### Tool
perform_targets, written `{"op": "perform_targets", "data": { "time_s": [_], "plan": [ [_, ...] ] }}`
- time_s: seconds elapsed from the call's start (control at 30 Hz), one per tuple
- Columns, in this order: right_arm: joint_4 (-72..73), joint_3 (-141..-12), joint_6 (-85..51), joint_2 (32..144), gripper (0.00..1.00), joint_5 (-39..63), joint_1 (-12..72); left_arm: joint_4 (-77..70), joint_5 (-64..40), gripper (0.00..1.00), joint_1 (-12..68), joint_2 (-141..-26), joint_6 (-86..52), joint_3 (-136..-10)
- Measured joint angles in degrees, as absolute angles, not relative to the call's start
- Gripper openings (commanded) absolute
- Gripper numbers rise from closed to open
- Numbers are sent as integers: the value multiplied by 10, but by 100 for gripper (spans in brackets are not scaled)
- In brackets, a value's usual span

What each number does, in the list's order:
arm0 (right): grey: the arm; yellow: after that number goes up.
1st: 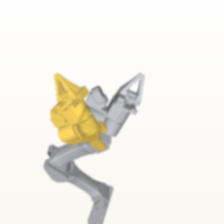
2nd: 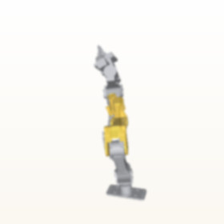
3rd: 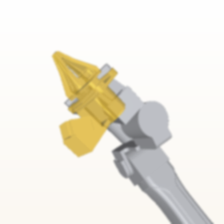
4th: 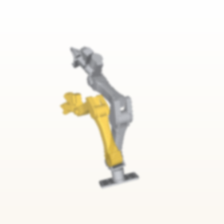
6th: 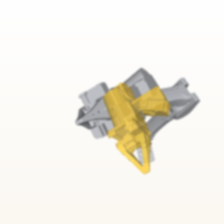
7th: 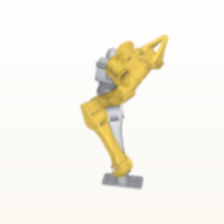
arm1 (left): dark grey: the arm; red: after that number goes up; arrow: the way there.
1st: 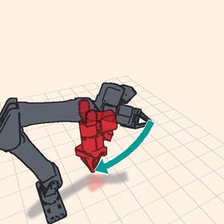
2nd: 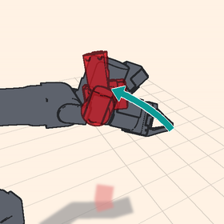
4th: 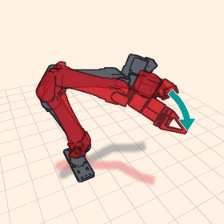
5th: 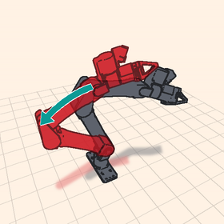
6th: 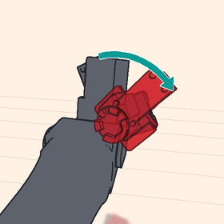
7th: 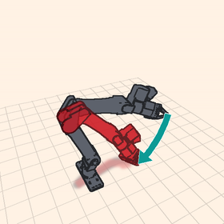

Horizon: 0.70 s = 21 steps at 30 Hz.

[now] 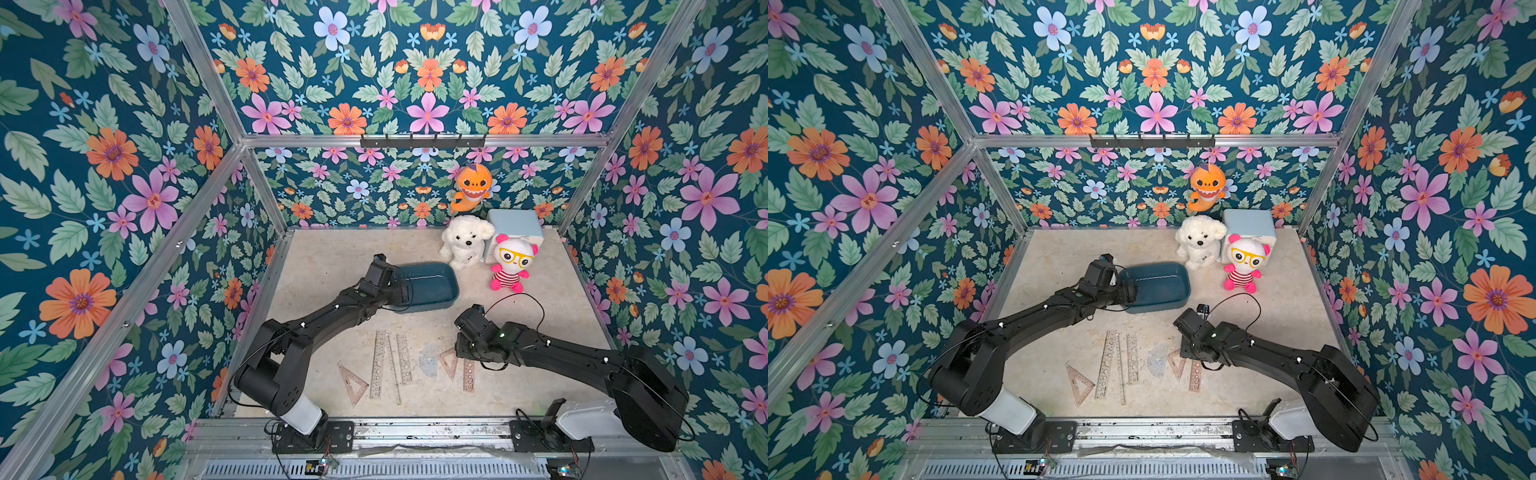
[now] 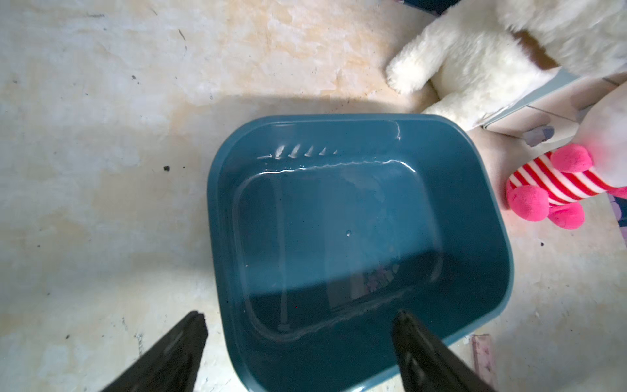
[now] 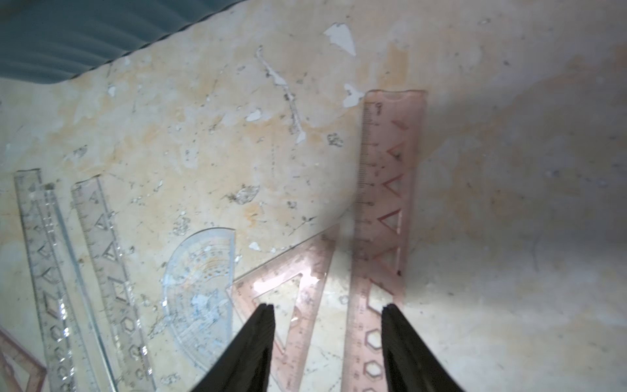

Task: Put the scattered rulers into the storage box
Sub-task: Pick up the ruler from the center of the board.

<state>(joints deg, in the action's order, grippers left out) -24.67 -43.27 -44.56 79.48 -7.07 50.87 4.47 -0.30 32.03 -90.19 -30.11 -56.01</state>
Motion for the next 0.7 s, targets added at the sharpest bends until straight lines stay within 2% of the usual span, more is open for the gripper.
{"op": "perform_targets", "data": {
  "time_s": [0.2, 0.33, 0.37, 0.53, 0.7],
  "plan": [
    [-250, -544, -449, 874, 52, -75, 570, 98, 36, 86, 307, -874, -319, -562],
    [-259, -655, -444, 973, 28, -71, 608, 146, 68, 82, 284, -846, -329, -562],
    [-263, -683, -444, 1005, 26, -64, 615, 158, 74, 81, 276, -841, -330, -562],
    [-330, -821, -435, 1127, 26, -51, 646, 207, 93, 82, 232, -812, -334, -548],
    [-370, -880, -425, 1160, 25, -47, 659, 218, 91, 83, 196, -771, -328, -526]
  ]
}}
